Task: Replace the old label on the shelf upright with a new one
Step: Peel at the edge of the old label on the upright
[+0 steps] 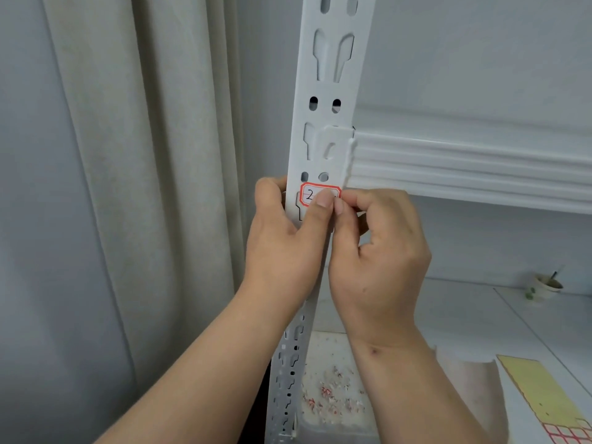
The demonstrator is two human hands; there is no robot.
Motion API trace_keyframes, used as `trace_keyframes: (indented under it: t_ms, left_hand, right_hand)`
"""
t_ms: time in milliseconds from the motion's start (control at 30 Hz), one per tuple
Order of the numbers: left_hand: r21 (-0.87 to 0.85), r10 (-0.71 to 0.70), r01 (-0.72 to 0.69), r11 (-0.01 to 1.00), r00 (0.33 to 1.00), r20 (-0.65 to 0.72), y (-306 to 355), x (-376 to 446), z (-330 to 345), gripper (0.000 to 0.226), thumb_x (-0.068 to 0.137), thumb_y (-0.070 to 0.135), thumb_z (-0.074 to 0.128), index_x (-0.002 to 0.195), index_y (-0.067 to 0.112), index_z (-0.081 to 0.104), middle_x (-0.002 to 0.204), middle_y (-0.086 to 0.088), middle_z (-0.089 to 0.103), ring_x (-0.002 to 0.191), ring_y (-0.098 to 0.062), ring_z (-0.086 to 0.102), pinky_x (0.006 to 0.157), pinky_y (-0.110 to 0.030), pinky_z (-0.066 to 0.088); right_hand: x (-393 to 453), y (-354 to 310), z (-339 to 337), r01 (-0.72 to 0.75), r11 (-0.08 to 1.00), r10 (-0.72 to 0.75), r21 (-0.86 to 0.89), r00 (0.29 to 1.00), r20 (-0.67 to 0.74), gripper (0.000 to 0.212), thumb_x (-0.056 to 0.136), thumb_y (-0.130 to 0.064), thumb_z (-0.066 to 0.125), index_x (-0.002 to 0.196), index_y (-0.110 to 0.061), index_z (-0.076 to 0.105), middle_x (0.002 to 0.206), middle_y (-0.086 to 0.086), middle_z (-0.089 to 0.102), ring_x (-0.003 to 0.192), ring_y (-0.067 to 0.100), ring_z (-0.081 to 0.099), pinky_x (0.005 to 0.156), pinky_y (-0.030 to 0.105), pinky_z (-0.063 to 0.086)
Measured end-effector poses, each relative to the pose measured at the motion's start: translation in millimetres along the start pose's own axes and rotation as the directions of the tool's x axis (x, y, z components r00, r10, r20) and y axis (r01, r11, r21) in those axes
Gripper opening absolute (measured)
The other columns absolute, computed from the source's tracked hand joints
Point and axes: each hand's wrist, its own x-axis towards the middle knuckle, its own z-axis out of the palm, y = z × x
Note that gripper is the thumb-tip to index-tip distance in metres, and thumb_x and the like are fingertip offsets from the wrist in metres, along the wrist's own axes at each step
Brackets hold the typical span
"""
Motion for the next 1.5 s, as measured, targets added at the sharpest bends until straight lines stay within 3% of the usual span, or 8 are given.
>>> trace_keyframes:
  t_ms: [133,333,800,967,1200,1500]
  left_hand:
    - [0.021,0.016,-0.016,1.0,1.0,-0.013,-1.2,0.0,0.0,0.022,0.091,0.039,0.065,0.102,0.028,0.049,0.083,0.016,0.069,0.074,0.003,0.067,0.071,-0.024,0.055]
    - [0.052,0.02,-0.021,0.998,1.0,0.013,-0.9,1.3,-2.6,0.019,0.09,0.041,0.064,0.097,0.032,0.048,0.08,0.018,0.069,0.073,0.007,0.066,0.061,-0.011,0.05]
    - [0.034,0.019,-0.02,0.999,0.999,0.042,-0.2,2.3,-5.6,0.02,0.088,0.04,0.065,0.094,0.033,0.048,0.078,0.018,0.068,0.069,0.006,0.065,0.059,-0.012,0.049]
    - [0.039,0.031,-0.032,0.999,0.999,0.041,-1.0,2.4,-6.4,0.019,0.089,0.041,0.065,0.094,0.035,0.048,0.077,0.021,0.068,0.07,0.005,0.066,0.059,-0.015,0.051]
    - [0.059,0.05,-0.052,0.997,0.998,0.024,-2.2,2.2,-5.3,0.019,0.089,0.041,0.064,0.094,0.034,0.047,0.075,0.026,0.067,0.07,0.009,0.064,0.056,-0.006,0.044]
    - [0.081,0.045,-0.047,0.996,0.999,0.023,-2.0,1.8,-4.1,0.02,0.089,0.044,0.062,0.096,0.032,0.048,0.075,0.036,0.063,0.067,0.011,0.061,0.055,-0.006,0.042]
  right_hand:
    - [-0.2,-1.4,3.9,-0.018,1.0,0.018,-0.004,0.999,-0.028,0.009,0.087,-0.006,0.063,0.079,-0.005,0.067,0.077,0.003,0.065,0.069,0.023,0.06,0.061,0.046,0.048]
    - [3.7,-3.8,4.8,-0.083,0.996,0.082,-0.017,0.996,-0.029,0.01,0.086,-0.01,0.062,0.078,-0.005,0.063,0.075,0.002,0.062,0.068,0.022,0.058,0.064,0.043,0.048]
    - [-3.2,-0.9,8.8,-0.058,0.996,0.059,-0.063,0.998,0.008,0.008,0.09,-0.009,0.057,0.084,-0.006,0.06,0.082,0.001,0.058,0.074,0.017,0.051,0.064,0.04,0.046]
    - [-3.0,2.3,7.2,0.03,0.998,-0.03,-0.05,0.999,-0.011,0.012,0.092,-0.008,0.057,0.086,-0.004,0.066,0.083,0.003,0.065,0.075,0.018,0.056,0.063,0.044,0.048]
    - [-0.7,9.0,6.1,0.137,0.986,-0.143,-0.09,0.988,-0.062,0.015,0.093,-0.01,0.06,0.085,-0.007,0.073,0.083,0.002,0.071,0.075,0.018,0.064,0.066,0.042,0.05]
    - [1.3,4.2,5.8,0.082,0.993,-0.087,-0.089,0.995,-0.053,0.016,0.09,-0.007,0.06,0.078,-0.008,0.07,0.078,0.002,0.069,0.072,0.024,0.064,0.066,0.043,0.046]
